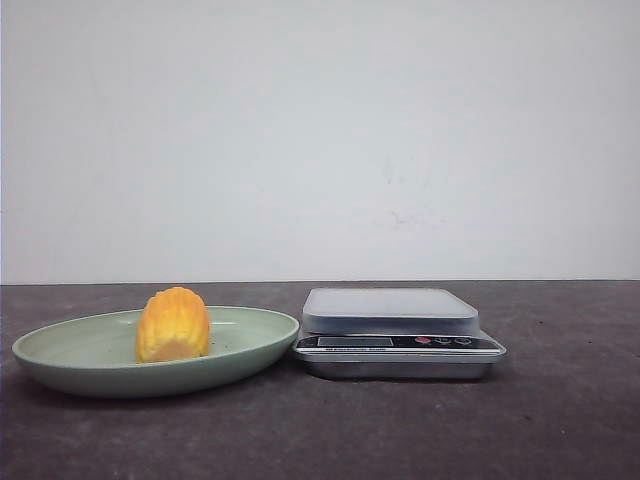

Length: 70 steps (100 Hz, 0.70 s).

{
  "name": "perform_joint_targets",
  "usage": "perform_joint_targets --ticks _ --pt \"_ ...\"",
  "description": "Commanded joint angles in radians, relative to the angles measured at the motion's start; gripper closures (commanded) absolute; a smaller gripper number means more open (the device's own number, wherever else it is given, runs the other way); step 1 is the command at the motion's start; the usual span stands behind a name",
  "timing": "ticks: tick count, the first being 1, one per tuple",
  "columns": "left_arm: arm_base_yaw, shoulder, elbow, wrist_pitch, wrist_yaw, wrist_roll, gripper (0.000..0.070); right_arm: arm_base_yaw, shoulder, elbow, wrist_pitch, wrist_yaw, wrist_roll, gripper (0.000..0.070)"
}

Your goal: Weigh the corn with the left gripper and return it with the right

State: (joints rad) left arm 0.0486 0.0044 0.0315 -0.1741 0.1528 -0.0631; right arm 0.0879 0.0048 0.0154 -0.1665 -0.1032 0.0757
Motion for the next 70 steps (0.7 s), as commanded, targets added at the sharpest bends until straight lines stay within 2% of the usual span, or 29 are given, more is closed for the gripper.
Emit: perform_joint_targets --ticks 1,51,60,70 --pt "0.003 0.0 -0.018 -0.005 -0.003 -0.001 0.07 0.001 -0.001 -0.002 0.009 -0.002 -0.004 0.0697" --pt "0.003 0.0 -0.018 -0.004 -0.002 -0.007 0.07 0.001 -0.001 -0.002 0.018 -0.002 -0.002 0.0697" --pt "0.003 0.0 -0.018 0.015 0.016 -0.098 0.07 0.002 -0.001 -0.002 0.045 -0.006 0.002 0.0697" --pt "0.003 0.0 -0.018 0.033 0.018 -0.248 0.07 0.002 -0.001 -0.002 0.082 -0.006 0.016 0.0697"
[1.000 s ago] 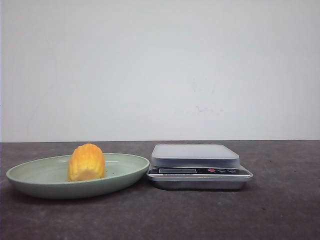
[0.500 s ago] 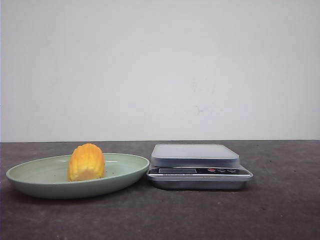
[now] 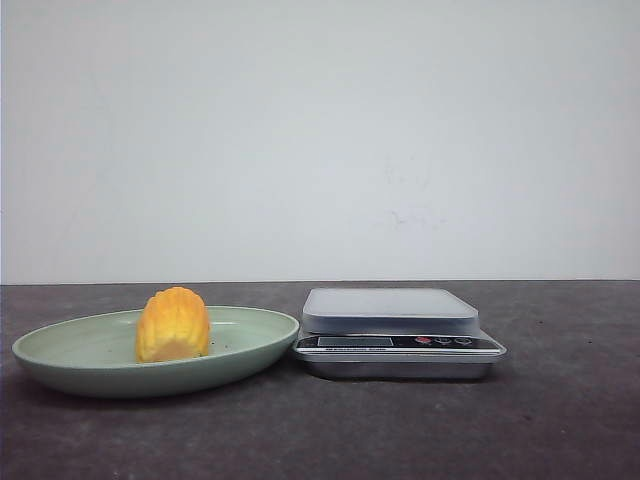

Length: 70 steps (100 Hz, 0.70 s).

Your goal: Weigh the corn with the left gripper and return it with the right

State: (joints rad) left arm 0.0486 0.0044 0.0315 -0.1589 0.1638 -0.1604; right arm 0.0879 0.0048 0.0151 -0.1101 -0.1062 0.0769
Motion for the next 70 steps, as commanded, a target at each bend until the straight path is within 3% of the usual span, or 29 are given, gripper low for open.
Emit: perform_joint_targets --ticks 1,11,21,35,45,54,70 --pt "0.003 0.0 -0.018 0.017 0.007 -0.157 0.07 0.002 -0.001 -0.002 0.029 -0.002 0.016 0.0697" --pt "0.003 0.0 -0.018 0.006 0.031 -0.285 0.07 0.002 -0.001 -0.002 0.074 -0.003 0.049 0.0697" --pt "0.003 0.0 -0.017 -0.006 0.046 -0.363 0.07 0.002 -0.001 -0.002 0.12 -0.011 0.125 0.0697" --pt "0.003 0.0 0.014 -0.007 0.122 -0.502 0.0696 0.002 -0.001 0.023 0.164 -0.103 0.269 0.0697" --pt "0.003 0.002 0.116 -0.067 0.151 -0.567 0.0689 0.002 0.0 0.121 0.113 -0.132 0.283 0.0697" --pt "0.003 0.031 0.285 -0.193 0.11 -0.514 0.0689 0.0 0.026 0.27 -0.005 -0.102 0.227 0.0697" --pt "0.003 0.209 0.629 -0.363 0.092 -0.232 0.0689 0.0 0.221 0.576 -0.206 -0.046 0.082 0.0697"
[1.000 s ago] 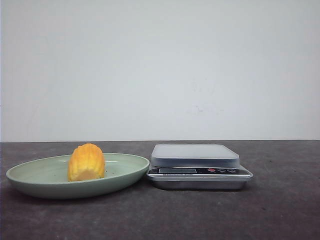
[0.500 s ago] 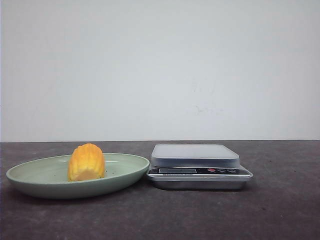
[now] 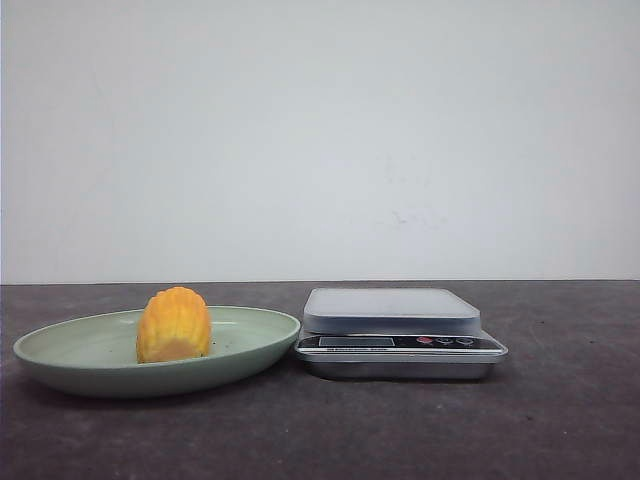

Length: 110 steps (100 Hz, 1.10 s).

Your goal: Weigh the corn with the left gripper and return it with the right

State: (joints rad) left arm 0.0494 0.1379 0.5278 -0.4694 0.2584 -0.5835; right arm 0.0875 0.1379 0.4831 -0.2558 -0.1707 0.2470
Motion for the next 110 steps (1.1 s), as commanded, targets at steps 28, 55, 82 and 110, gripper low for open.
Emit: perform_joint_targets --ticks 28,55,82,110 --pt "0.002 0.337 0.498 -0.196 -0.003 0.319 0.069 0.001 0.35 0.434 -0.103 0.013 -0.148 0.0697" --pt "0.002 0.378 0.548 -0.226 0.05 0.318 0.0119 0.002 0.379 0.463 -0.111 -0.07 -0.122 0.0115" --pt "0.002 0.378 0.548 -0.335 0.05 0.317 0.0023 0.002 0.377 0.463 -0.204 -0.095 -0.068 0.0" --pt "-0.053 0.437 0.547 -0.34 0.053 0.317 0.006 0.002 0.386 0.463 -0.278 -0.092 -0.019 0.0"
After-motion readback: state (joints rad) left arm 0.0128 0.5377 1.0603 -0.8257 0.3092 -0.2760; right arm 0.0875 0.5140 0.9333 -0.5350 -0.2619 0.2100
